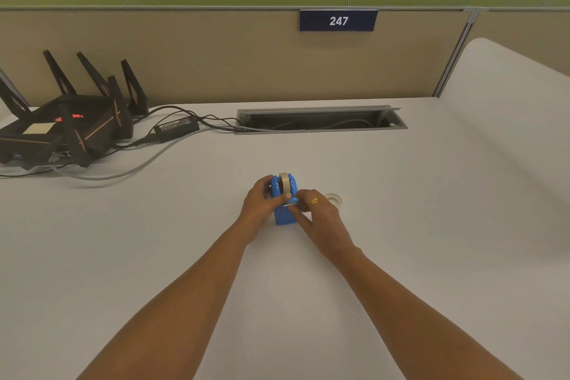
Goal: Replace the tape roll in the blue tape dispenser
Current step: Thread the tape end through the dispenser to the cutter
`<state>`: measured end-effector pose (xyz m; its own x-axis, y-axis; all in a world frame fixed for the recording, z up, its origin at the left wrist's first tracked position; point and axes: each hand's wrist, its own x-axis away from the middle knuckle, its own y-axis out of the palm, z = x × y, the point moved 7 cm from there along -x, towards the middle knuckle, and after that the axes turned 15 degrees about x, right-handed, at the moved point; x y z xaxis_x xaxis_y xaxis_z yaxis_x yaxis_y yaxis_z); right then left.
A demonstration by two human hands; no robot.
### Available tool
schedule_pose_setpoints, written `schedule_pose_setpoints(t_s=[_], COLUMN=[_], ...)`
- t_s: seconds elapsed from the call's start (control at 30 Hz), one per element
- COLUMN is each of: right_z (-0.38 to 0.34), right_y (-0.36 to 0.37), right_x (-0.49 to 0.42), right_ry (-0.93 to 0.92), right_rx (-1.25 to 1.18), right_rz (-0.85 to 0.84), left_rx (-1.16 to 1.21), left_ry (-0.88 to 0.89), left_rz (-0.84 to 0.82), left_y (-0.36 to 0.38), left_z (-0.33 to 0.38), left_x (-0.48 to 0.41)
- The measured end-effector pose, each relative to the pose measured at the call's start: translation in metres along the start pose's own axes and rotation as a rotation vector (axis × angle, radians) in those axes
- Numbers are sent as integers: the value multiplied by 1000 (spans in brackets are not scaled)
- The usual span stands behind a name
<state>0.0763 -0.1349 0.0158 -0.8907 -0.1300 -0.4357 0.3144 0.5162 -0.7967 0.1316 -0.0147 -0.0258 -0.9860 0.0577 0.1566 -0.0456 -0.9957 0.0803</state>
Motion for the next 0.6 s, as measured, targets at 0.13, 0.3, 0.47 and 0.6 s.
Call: schedule_pose_setpoints(t_s=[0.13, 0.3, 0.47, 0.6], right_z=[2, 12, 14, 20], right_y=[5, 9, 10, 11], right_x=[5, 12, 10, 10], right_ry=[32, 97, 141, 220], right_rx=[7, -22, -59, -114], right_rz=[-38, -92, -95, -107], left_rx=[-6, -29, -31, -20], left_ry=[-4, -19, -20, -27], left_rz=[3, 9, 11, 12], left_y=[-1, -1, 0, 0], left_z=[-1, -2, 0, 0], left_x=[0, -1, 1, 2])
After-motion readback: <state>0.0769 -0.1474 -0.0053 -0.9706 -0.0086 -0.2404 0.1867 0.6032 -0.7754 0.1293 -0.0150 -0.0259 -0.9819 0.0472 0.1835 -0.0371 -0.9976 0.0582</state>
